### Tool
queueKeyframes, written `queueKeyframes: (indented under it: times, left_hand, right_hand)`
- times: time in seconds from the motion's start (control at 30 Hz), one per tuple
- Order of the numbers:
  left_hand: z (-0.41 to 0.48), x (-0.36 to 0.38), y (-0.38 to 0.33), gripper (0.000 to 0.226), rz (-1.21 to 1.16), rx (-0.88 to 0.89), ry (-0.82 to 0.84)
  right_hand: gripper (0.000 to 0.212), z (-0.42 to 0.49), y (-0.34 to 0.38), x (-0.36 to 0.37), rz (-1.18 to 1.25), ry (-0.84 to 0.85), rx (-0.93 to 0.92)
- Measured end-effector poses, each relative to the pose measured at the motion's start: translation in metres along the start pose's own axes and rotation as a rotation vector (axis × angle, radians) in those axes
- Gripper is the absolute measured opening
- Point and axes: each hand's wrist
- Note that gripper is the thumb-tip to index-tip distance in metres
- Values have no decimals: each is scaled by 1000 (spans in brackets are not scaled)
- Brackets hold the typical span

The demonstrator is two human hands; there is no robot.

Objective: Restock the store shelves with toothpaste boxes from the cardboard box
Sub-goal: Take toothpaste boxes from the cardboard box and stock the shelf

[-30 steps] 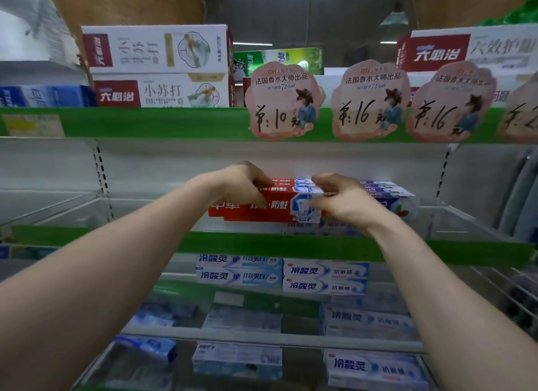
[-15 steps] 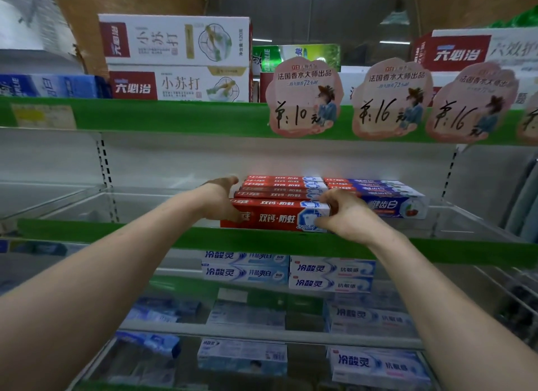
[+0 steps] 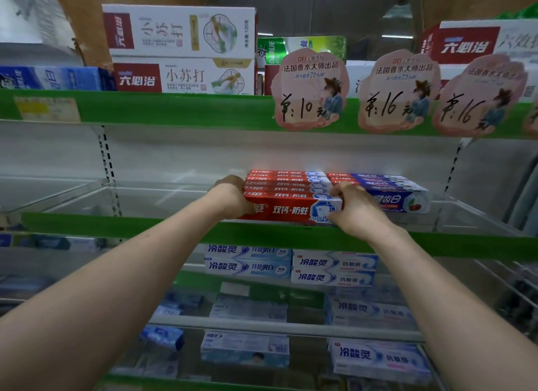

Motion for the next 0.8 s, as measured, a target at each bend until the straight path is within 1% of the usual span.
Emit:
queueKeyframes:
  times: [0.1,0.2,0.4,0.5,0.57,0.67,0.8]
  left_hand:
    - [1,3,0,37,50,4,-20]
    - [3,4,2,30,97,0,-47]
    - [2,4,1,29,141,-15,-57]
    - [2,2,2,36,161,-15,-62]
    - [2,0,2,32,188,-30,-89]
    - [2,2,-1,20,217,-39,-105]
    - [2,4,-2,16,192,-32,-91]
  right_hand:
    - [53,3,-1,-3,28,3,48]
    - [45,2,0,-5,74,29,102]
    - [47,2,2,-4,42,31,114]
    - [53,-1,1,-5,-28,21,72]
    - [57,-4,1,-6,-94,-25,-7]
    - [48,-7,3,-3,-152,-76,-86]
    - [40,-7,8,-1,-177,-80,-54]
Point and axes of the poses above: each hand's wrist, its own z-axis towards the middle knuckle, its own x-axis out of the palm, y = z × x, and after that the axes turned 14 degrees about z, right-handed
